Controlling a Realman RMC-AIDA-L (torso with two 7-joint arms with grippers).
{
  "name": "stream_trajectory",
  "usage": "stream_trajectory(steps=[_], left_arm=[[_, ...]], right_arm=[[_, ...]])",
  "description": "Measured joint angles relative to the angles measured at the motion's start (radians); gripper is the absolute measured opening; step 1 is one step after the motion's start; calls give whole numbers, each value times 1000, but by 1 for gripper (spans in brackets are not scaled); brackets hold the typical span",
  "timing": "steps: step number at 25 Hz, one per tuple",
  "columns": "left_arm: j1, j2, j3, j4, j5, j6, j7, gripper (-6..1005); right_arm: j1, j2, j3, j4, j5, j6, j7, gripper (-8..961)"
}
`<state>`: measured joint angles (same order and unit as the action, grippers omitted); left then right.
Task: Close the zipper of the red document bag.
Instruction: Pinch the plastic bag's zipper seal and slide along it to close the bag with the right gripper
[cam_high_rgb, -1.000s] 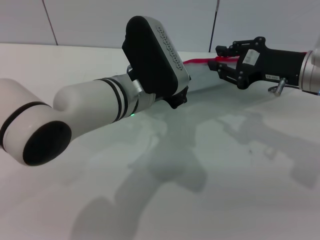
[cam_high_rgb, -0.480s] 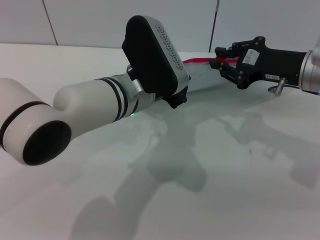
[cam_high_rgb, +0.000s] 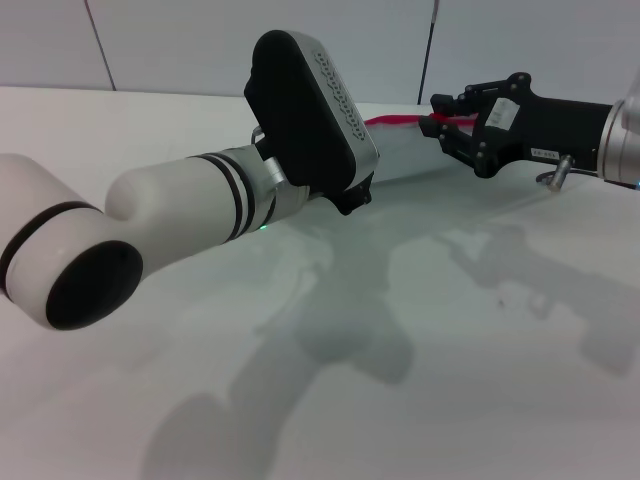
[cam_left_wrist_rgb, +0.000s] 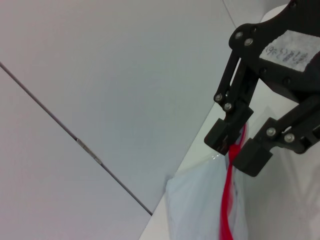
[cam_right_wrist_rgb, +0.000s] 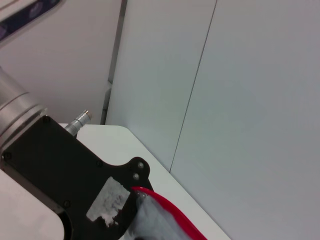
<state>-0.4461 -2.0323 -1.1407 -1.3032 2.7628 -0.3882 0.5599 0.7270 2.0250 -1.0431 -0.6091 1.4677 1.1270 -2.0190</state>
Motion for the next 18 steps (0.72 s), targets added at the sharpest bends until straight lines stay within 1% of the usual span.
stream_trajectory(steps=[18], left_arm=[[0,0,6,1,0,4,0,57]], right_arm=[[1,1,0,5,-2,-4,0,224]])
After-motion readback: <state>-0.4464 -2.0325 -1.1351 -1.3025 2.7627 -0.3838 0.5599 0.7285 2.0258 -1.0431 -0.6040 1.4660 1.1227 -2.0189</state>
